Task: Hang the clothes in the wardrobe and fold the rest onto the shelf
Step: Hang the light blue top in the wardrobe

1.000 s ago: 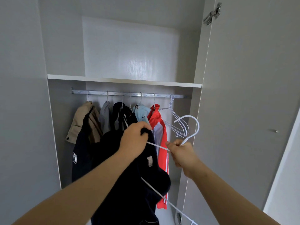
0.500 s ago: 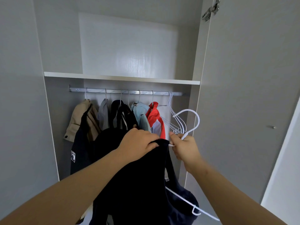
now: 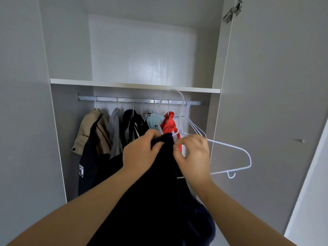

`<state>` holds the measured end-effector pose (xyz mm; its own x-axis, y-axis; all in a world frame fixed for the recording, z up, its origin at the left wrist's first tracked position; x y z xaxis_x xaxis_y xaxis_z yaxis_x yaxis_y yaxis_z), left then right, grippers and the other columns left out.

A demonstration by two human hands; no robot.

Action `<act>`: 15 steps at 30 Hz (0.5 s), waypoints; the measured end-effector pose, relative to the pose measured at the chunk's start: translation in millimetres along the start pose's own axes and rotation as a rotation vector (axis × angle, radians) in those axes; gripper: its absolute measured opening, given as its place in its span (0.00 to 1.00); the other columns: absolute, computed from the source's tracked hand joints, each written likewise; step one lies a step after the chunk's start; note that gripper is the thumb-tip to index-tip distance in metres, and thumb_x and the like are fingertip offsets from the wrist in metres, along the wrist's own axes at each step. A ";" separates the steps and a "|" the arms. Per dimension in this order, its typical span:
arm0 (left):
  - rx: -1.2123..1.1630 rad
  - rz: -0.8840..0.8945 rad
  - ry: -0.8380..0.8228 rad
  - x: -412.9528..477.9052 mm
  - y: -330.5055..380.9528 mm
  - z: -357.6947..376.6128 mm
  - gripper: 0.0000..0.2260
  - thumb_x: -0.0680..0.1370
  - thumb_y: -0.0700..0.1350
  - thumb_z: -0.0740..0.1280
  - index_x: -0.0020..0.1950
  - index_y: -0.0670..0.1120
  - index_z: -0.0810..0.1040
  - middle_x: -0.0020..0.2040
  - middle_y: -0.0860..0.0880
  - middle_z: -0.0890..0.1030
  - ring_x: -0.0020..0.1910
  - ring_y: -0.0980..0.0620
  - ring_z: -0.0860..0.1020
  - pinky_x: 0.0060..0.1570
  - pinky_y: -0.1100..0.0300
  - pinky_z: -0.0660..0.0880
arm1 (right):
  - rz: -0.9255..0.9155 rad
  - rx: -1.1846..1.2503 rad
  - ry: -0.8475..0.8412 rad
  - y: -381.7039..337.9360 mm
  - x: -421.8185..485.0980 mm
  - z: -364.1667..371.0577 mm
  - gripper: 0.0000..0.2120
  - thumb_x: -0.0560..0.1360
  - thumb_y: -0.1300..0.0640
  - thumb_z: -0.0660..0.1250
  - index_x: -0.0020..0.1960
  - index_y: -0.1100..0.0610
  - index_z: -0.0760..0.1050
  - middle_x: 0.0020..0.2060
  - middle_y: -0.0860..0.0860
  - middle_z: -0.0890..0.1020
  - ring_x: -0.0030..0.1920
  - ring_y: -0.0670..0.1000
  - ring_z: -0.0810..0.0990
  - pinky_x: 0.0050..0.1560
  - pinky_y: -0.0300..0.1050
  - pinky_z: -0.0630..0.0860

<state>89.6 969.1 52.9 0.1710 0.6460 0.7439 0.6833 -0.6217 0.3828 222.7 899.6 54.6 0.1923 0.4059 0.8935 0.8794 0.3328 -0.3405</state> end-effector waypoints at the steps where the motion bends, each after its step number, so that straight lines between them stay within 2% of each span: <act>1: -0.012 -0.034 0.009 0.8 -0.8 -1.5 0.06 0.75 0.53 0.64 0.51 0.55 0.72 0.38 0.57 0.77 0.40 0.52 0.78 0.34 0.59 0.64 | 0.030 -0.013 -0.103 -0.4 0.1 6.6 0.05 0.70 0.59 0.68 0.44 0.59 0.81 0.40 0.52 0.82 0.46 0.55 0.76 0.50 0.40 0.65; 3: -0.054 -0.082 0.032 2.1 -2.2 -4.1 0.06 0.75 0.53 0.65 0.46 0.56 0.68 0.35 0.58 0.75 0.37 0.55 0.74 0.31 0.60 0.63 | 0.123 -0.027 -0.285 3.4 -4.3 19.2 0.08 0.73 0.53 0.67 0.49 0.55 0.78 0.40 0.49 0.81 0.45 0.53 0.75 0.44 0.41 0.65; 5: -0.092 -0.090 0.043 4.7 -2.7 -7.0 0.08 0.75 0.52 0.65 0.43 0.58 0.66 0.33 0.61 0.72 0.36 0.58 0.71 0.30 0.64 0.62 | 0.237 0.058 -0.350 9.4 -9.4 27.1 0.05 0.74 0.51 0.66 0.41 0.51 0.73 0.31 0.46 0.75 0.36 0.51 0.74 0.36 0.41 0.63; 7: -0.131 -0.110 0.061 8.4 -5.3 -12.1 0.09 0.74 0.51 0.67 0.43 0.58 0.66 0.33 0.62 0.72 0.37 0.58 0.71 0.32 0.62 0.63 | 0.325 0.181 -0.381 14.0 -13.8 32.8 0.13 0.73 0.52 0.67 0.34 0.54 0.67 0.26 0.46 0.69 0.29 0.47 0.68 0.33 0.41 0.62; 8: -0.158 -0.131 0.088 11.4 -8.3 -15.9 0.10 0.73 0.51 0.68 0.44 0.58 0.66 0.34 0.62 0.72 0.38 0.57 0.72 0.34 0.61 0.64 | 0.375 0.308 -0.431 16.3 -15.1 36.4 0.13 0.73 0.54 0.68 0.34 0.57 0.68 0.26 0.46 0.69 0.29 0.46 0.66 0.34 0.41 0.64; 9: -0.193 -0.160 0.129 15.3 -12.8 -20.7 0.11 0.73 0.50 0.69 0.46 0.58 0.66 0.35 0.62 0.72 0.39 0.56 0.72 0.37 0.60 0.65 | 0.416 0.436 -0.534 17.4 -17.2 40.8 0.12 0.73 0.56 0.69 0.36 0.59 0.70 0.27 0.47 0.70 0.30 0.45 0.68 0.35 0.41 0.66; 11: -0.281 -0.223 0.234 23.7 -23.4 -32.6 0.12 0.72 0.49 0.70 0.47 0.57 0.67 0.37 0.62 0.72 0.41 0.55 0.73 0.41 0.59 0.67 | 0.422 0.521 -0.906 18.5 -29.4 49.2 0.06 0.74 0.54 0.68 0.42 0.56 0.75 0.34 0.48 0.76 0.36 0.45 0.75 0.42 0.42 0.73; 13: -0.345 -0.243 0.312 32.8 -34.1 -45.1 0.09 0.72 0.48 0.70 0.46 0.55 0.69 0.38 0.61 0.73 0.43 0.53 0.75 0.45 0.57 0.70 | 0.366 0.360 -1.252 25.2 -48.2 50.3 0.08 0.75 0.48 0.66 0.50 0.52 0.76 0.41 0.46 0.79 0.45 0.46 0.79 0.50 0.38 0.75; 15: -0.346 -0.214 0.333 40.2 -42.2 -57.2 0.06 0.73 0.46 0.69 0.45 0.52 0.72 0.38 0.60 0.74 0.43 0.52 0.76 0.45 0.59 0.71 | 0.305 0.158 -1.323 37.7 -57.8 47.3 0.14 0.76 0.45 0.64 0.54 0.53 0.76 0.44 0.47 0.80 0.49 0.48 0.79 0.54 0.38 0.75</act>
<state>27.0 995.9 98.0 -0.2201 0.6337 0.7416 0.3943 -0.6376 0.6618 224.1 929.0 -23.8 -0.2670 0.9538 -0.1376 0.8018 0.1406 -0.5809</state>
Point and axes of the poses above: each hand's wrist, its own x-axis towards the middle knuckle, its own z-axis out of the palm, y = z × x, the point moved 4 cm from there along x, towards the middle knuckle
